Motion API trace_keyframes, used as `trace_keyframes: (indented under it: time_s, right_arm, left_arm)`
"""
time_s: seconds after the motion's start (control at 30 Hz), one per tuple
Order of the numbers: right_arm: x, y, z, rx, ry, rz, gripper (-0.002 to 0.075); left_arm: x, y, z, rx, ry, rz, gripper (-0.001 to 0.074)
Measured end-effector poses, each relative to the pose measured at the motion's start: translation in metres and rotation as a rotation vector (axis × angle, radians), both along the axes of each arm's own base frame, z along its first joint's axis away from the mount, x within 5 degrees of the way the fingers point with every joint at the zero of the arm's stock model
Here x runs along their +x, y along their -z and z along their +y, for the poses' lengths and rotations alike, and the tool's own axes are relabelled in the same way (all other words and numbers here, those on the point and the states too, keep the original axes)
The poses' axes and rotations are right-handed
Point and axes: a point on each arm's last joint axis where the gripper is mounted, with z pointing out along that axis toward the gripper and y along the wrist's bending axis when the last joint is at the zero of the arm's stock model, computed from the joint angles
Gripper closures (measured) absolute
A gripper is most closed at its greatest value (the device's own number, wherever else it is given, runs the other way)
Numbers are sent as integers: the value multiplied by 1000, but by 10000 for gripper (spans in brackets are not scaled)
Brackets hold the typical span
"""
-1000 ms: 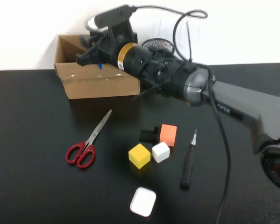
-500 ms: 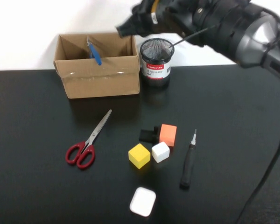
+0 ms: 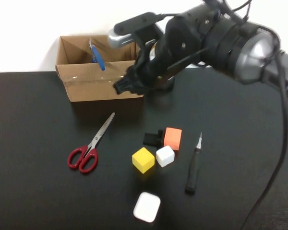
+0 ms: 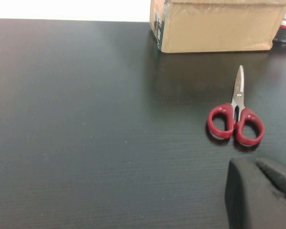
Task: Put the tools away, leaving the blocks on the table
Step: Pick up the black Screwdriver from the table
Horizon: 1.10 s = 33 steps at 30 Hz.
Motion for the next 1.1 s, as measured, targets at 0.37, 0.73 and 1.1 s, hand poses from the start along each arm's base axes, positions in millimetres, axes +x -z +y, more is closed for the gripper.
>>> trace_keyframes:
  time_s: [0.37, 0.73, 1.1]
  right_arm:
    - [46, 70, 45, 258, 35, -109, 552]
    - [70, -3, 60, 492, 20, -455, 552]
    - [60, -2, 56, 306, -60, -317, 535]
  left_arm:
    - [0, 0, 0, 0, 0, 0, 739]
    - [0, 0, 0, 0, 0, 0, 739]
    - [0, 0, 0, 0, 0, 0, 739]
